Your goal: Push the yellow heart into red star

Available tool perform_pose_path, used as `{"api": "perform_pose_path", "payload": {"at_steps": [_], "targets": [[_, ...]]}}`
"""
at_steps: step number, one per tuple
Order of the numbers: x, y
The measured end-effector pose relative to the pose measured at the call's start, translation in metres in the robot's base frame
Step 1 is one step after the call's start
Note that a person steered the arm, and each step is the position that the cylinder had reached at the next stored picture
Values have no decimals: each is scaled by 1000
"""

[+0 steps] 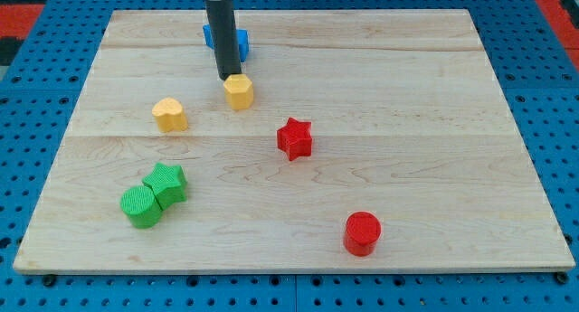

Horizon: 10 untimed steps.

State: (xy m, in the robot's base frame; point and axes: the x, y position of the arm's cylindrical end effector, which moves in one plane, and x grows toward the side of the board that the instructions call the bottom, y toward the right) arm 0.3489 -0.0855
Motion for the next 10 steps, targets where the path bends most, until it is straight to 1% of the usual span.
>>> {"api": "perform_pose_path", "payload": {"at_steps": [1, 2, 3, 4, 5, 6, 7, 8, 9, 10], "targets": [[24, 7], [44, 33], [57, 48], [53, 20], [4, -9], [-7, -81], [10, -143], [48, -132], [73, -109], [65, -68]]}}
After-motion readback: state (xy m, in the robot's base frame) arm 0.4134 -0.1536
